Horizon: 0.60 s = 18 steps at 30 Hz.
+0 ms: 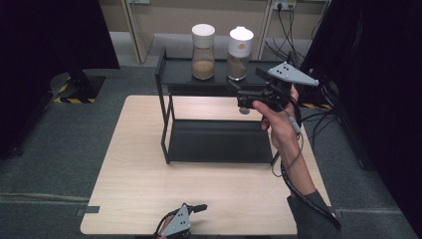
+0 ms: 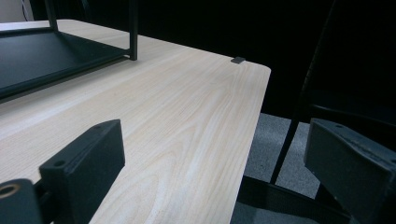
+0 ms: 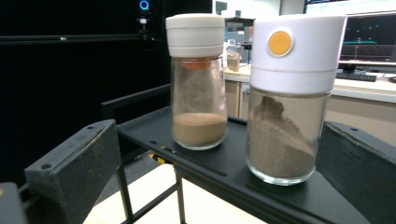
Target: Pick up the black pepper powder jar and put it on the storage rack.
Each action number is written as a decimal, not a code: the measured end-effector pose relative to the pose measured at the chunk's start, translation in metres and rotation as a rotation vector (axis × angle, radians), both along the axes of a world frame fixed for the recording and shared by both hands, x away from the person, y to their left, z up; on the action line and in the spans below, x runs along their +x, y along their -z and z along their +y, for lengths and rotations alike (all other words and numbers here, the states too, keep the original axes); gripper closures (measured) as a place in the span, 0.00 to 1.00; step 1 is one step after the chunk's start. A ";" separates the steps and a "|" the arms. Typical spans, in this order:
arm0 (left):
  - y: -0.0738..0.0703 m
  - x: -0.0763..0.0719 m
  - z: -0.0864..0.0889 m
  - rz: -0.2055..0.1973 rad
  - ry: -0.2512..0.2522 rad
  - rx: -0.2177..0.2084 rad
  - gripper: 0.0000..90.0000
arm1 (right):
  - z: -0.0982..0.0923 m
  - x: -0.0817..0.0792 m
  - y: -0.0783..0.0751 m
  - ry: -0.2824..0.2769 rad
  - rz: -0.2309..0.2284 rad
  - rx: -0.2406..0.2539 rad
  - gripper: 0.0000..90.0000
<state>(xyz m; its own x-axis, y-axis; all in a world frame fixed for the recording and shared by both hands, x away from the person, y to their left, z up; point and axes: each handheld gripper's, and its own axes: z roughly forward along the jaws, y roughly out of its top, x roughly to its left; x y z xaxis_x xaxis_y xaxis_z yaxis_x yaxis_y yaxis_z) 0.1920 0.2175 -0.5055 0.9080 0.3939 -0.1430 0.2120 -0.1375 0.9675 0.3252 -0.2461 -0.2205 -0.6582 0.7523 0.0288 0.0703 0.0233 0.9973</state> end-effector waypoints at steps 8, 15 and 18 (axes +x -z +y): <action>0.000 0.000 -0.001 0.006 0.001 0.001 0.05 | 0.000 -0.008 0.008 -0.016 0.005 0.001 0.00; 0.001 0.001 -0.001 0.019 -0.003 0.000 0.05 | 0.001 -0.012 0.008 -0.033 -0.008 0.004 0.00; 0.001 0.001 0.000 0.021 -0.005 -0.003 0.05 | 0.001 -0.014 0.008 -0.040 -0.016 0.009 0.00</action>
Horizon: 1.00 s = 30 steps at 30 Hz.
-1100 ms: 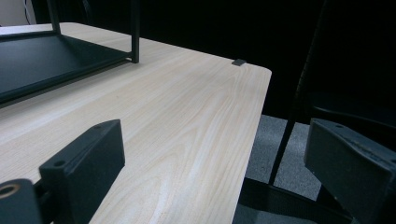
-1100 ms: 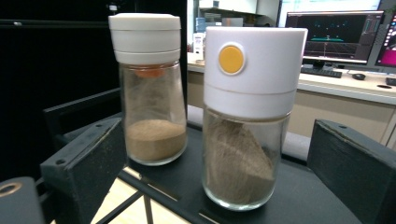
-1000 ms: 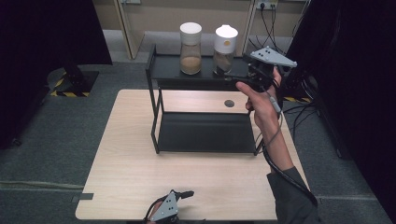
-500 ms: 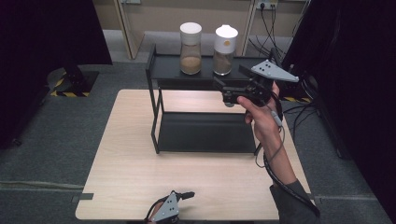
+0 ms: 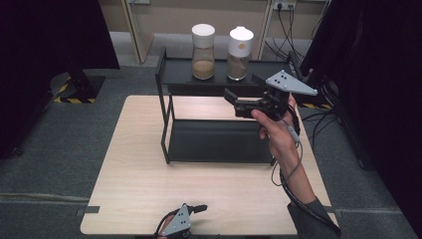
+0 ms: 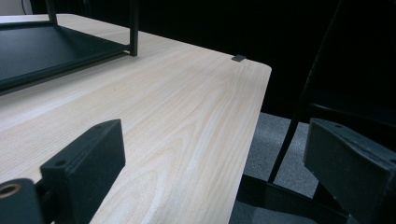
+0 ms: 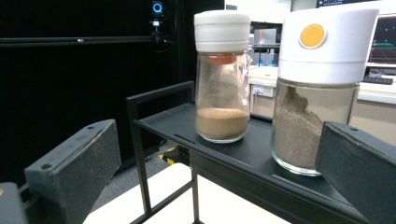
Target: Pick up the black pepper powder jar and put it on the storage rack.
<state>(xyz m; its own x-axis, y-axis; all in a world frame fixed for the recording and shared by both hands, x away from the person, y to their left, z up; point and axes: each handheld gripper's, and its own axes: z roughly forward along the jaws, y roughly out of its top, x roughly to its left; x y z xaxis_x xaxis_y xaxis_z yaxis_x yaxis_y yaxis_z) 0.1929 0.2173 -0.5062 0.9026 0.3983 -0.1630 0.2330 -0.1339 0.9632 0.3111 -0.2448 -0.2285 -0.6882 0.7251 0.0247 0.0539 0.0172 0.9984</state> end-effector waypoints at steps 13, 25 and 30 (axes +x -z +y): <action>0.000 0.000 -0.001 0.004 0.004 0.004 0.06 | 0.001 -0.001 0.004 -0.019 0.002 -0.006 0.00; 0.000 0.000 0.000 0.001 0.003 0.002 0.06 | 0.000 0.001 0.014 -0.037 0.021 0.004 0.01; 0.000 0.000 0.000 -0.001 0.003 0.001 0.06 | 0.000 -0.005 0.017 -0.043 0.011 -0.003 0.00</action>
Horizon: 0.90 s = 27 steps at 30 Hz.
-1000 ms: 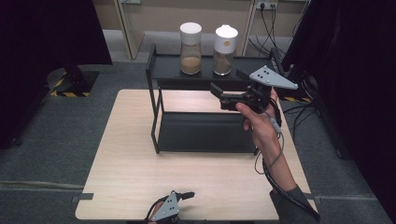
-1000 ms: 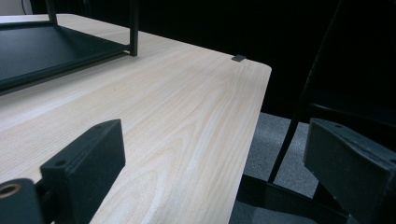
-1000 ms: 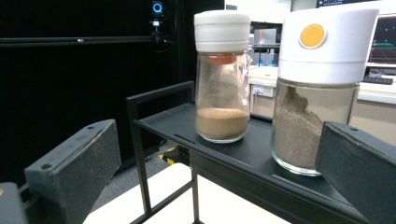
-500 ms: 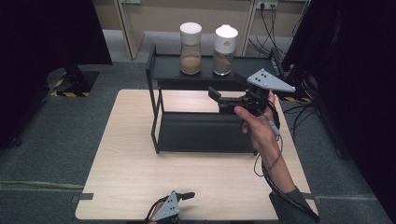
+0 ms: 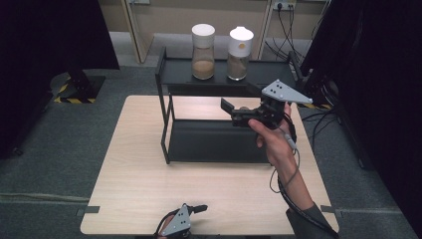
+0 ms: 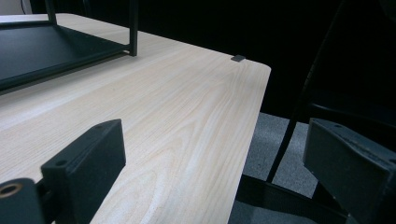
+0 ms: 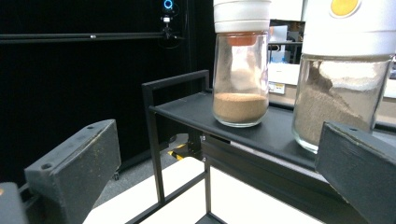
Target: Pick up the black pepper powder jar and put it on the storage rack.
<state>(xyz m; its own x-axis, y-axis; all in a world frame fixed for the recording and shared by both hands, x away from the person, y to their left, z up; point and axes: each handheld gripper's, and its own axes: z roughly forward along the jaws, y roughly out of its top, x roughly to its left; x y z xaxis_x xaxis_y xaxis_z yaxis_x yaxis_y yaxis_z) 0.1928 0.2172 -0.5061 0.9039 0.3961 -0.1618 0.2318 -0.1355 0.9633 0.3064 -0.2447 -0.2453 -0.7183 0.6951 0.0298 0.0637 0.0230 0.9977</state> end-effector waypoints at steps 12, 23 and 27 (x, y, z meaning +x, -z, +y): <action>0.000 0.000 0.000 -0.002 -0.001 0.000 0.06 | -0.005 -0.010 0.014 -0.022 0.000 0.007 0.00; 0.000 0.000 0.000 -0.002 -0.001 -0.002 0.06 | -0.007 -0.020 0.029 -0.057 0.006 -0.004 0.00; 0.000 0.000 0.000 -0.003 -0.001 -0.002 0.06 | -0.009 -0.025 0.038 -0.074 0.007 -0.001 0.00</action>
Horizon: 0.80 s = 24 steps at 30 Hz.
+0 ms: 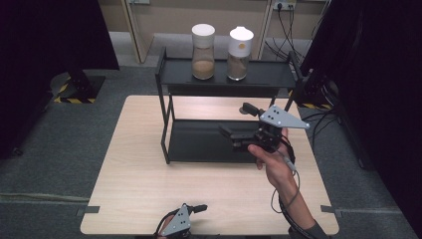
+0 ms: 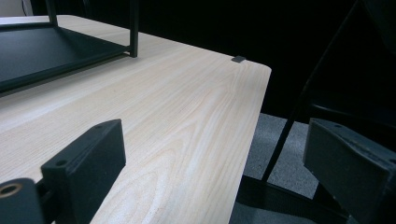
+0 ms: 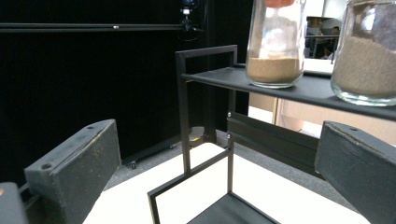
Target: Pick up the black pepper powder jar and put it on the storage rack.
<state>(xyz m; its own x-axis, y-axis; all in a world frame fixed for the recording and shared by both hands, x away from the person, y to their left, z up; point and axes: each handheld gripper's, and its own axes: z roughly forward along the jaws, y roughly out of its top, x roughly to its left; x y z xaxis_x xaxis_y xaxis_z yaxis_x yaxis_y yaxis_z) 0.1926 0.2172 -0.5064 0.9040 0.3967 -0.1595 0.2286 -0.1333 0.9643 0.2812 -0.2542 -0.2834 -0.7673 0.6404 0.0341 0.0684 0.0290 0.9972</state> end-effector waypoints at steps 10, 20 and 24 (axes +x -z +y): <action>0.000 0.000 0.000 0.002 -0.001 -0.001 0.06 | -0.006 -0.009 0.023 -0.035 0.014 0.023 0.00; 0.001 0.000 0.000 0.002 -0.003 -0.002 0.06 | -0.010 -0.014 0.045 -0.053 0.052 0.040 0.00; 0.001 0.000 0.000 0.005 -0.002 -0.001 0.06 | -0.011 -0.013 0.053 -0.056 0.075 0.045 0.00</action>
